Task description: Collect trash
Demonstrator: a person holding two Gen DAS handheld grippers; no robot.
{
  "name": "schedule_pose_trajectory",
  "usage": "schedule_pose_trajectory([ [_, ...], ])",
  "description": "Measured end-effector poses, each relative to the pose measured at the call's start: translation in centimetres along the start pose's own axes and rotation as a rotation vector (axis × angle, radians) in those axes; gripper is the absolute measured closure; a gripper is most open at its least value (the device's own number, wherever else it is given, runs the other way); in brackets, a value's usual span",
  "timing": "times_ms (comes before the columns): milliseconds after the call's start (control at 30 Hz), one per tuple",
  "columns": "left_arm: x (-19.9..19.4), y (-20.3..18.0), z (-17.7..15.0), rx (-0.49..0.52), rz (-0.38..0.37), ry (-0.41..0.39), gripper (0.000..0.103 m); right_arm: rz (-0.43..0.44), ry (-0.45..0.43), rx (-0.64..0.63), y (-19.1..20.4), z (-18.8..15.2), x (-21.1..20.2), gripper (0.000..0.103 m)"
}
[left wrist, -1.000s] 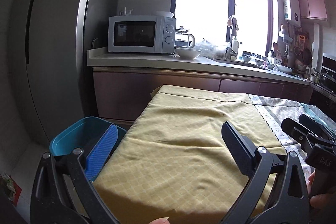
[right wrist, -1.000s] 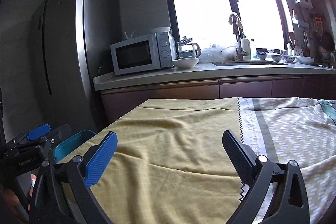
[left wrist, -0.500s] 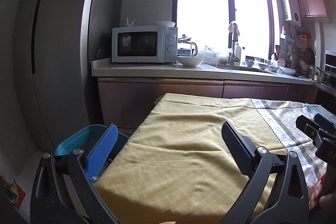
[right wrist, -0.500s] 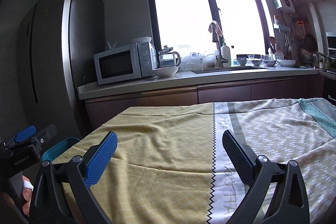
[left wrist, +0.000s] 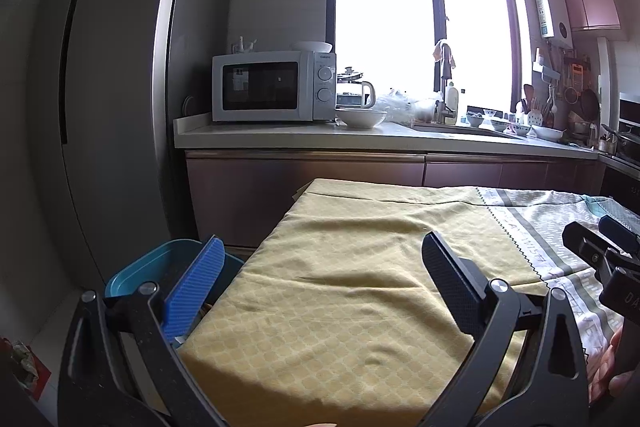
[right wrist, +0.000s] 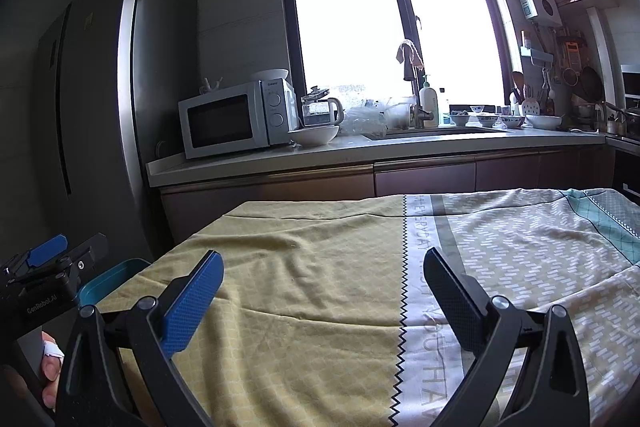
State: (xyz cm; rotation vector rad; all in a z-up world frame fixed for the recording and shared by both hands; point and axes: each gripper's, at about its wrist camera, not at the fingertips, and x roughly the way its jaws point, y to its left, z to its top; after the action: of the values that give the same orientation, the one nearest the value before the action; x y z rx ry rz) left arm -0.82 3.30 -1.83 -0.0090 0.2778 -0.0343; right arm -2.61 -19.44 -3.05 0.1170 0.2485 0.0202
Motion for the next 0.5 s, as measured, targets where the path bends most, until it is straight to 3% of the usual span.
schedule_pose_trajectory([
  [500,-0.28,0.13,-0.13,0.007,0.008,-0.019,0.006,0.002,-0.022,0.001,-0.13,0.25,-0.55,0.006],
])
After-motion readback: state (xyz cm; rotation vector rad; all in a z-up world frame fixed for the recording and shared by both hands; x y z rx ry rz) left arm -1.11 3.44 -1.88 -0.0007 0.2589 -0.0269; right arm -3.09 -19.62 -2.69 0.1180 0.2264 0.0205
